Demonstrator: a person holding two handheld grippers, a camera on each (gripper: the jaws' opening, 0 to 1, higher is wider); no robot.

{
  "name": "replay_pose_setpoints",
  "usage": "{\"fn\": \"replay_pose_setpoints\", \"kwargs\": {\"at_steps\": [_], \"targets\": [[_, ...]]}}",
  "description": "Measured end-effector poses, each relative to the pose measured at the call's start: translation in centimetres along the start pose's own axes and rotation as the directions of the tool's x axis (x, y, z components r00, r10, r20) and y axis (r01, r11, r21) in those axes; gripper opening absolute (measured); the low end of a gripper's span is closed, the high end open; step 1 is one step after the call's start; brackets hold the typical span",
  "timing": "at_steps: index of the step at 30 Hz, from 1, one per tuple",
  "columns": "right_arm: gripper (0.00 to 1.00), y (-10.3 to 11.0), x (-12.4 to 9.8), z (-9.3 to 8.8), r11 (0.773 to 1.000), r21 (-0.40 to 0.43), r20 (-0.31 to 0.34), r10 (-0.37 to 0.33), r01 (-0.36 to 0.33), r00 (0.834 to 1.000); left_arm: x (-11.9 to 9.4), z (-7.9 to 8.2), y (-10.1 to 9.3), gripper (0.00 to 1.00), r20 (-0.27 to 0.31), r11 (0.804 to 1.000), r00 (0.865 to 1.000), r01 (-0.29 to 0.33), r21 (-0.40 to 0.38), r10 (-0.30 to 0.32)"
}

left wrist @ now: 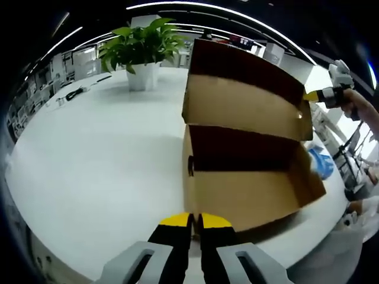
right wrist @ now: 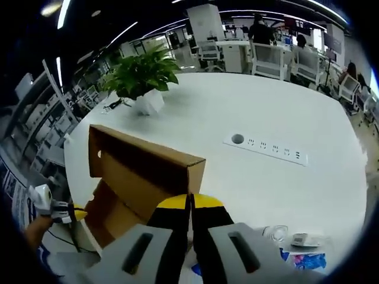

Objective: Operate the shoe box by opening the lid, removing the specified soft item, and placing it in the target area until the item is outside and the box remains undamaged.

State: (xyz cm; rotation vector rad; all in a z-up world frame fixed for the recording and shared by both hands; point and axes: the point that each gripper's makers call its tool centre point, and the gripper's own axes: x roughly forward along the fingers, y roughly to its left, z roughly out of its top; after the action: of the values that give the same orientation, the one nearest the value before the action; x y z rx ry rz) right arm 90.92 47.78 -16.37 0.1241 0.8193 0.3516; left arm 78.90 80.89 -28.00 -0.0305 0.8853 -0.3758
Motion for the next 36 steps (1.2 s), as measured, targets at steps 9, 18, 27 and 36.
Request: {"fn": "replay_pose_setpoints", "kwargs": {"at_steps": [9,18,27,36], "targets": [[0.00,0.2,-0.9,-0.9,1.000,-0.019,0.022,-0.003,0.003,1.000,-0.1,0.0,0.0,0.04,0.002,1.000,1.000,-0.002,0.013,0.002],[0.00,0.9,-2.0,-1.5,0.999,-0.037,0.052,0.009,-0.007,0.999,-0.1,0.0,0.1,0.03,0.007,1.000,1.000,-0.006,0.008,0.006],[0.00,2.1,-3.5,-2.6,0.999,-0.049,0.074,0.026,-0.023,0.997,-0.1,0.0,0.1,0.03,0.008,1.000,1.000,-0.007,0.013,0.006],[0.00,3.0,-4.5,-3.6,0.998,-0.055,0.107,0.033,-0.027,0.994,-0.2,0.0,0.0,0.04,0.013,1.000,1.000,0.001,0.017,-0.001]]}}
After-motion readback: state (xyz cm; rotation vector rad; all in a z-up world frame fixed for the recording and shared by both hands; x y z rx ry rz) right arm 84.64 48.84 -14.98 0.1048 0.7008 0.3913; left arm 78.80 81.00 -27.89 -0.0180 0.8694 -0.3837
